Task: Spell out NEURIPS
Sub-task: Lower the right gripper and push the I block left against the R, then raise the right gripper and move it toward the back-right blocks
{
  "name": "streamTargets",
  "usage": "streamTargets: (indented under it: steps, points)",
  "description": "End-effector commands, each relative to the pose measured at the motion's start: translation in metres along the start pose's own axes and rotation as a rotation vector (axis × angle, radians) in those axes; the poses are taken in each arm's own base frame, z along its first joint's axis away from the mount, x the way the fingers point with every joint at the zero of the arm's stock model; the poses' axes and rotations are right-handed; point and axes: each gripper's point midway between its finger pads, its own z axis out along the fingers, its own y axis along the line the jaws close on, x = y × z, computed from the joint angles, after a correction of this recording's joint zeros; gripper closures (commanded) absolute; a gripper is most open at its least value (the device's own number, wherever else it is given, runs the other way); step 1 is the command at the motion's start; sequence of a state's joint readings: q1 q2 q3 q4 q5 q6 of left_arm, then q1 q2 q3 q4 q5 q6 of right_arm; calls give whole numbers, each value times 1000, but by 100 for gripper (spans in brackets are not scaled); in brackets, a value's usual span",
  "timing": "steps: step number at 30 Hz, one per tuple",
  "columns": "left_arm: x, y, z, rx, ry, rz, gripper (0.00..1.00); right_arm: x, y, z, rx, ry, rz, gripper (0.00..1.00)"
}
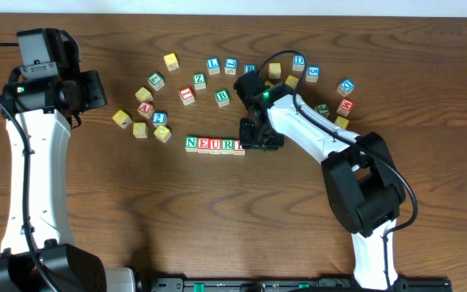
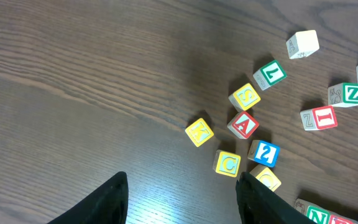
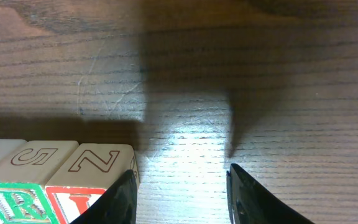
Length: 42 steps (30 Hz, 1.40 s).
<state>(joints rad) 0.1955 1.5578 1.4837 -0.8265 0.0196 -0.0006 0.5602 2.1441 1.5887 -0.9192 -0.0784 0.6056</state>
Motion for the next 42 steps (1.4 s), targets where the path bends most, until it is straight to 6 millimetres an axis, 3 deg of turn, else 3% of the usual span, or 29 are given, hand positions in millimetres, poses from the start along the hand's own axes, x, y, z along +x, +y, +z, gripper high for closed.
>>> streamTargets:
  steps: [1,10,22,42]
  points:
    - [-2,1,2,-2,1,-7,45,-20,1,-25,-38,-59,-31,57]
    - [-2,1,2,-2,1,-7,45,-57,6,-92,-81,-170,-153,49]
    - [-2,1,2,-2,1,-7,43,-76,24,-158,-120,-279,-249,44]
    - [-2,1,2,-2,1,-7,39,-91,33,-169,-149,-350,-233,44]
